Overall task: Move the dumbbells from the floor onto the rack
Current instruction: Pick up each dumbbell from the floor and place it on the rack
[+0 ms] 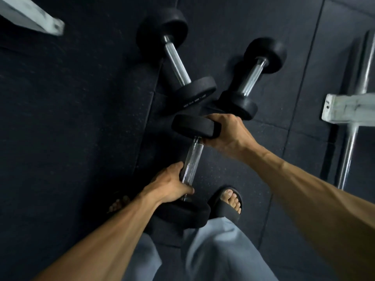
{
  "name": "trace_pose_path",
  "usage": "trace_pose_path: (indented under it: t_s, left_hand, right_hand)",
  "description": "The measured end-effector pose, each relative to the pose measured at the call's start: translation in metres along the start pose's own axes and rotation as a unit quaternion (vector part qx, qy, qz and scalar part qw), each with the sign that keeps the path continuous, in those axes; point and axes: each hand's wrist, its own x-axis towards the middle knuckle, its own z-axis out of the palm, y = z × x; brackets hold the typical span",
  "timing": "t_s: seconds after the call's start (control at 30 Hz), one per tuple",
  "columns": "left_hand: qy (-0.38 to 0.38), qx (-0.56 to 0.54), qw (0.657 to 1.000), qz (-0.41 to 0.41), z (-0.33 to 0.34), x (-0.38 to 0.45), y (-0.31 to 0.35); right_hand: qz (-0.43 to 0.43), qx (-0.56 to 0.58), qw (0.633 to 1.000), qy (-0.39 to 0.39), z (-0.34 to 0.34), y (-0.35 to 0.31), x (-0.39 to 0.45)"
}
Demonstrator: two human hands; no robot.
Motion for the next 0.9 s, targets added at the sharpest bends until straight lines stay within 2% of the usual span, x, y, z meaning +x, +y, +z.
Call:
trace_pose_path:
  t_s: [0.17,0.3,0.63,0.77,0.9]
  left_hand:
    - [0.042,-0.022,0.999,0.001,-0.054,-0.086,0.050]
    - [0.091,-0.036,0.995,0.008,-0.117,-0.178,0.105]
    - [0.238,-0.082,0.963,0.093,-0.255,-0.405,0.233]
    - [0.301,-0.086,0.943,0.109,-0.303,-0.469,0.258]
    - [0.341,-0.096,0.929,0.111,-0.355,-0.501,0.256]
  right_hand:
    - [-0.039,-0.002,0.999,-0.010,-0.068,-0.089,-0.024]
    - [-0.093,-0.009,0.996,-0.003,-0.146,-0.190,-0.048]
    - [-0.268,-0.064,0.961,0.014,-0.332,-0.435,-0.117]
    - [-0.325,-0.080,0.942,0.038,-0.370,-0.515,-0.132]
    - [-0.352,-0.094,0.931,0.036,-0.379,-0.589,-0.124]
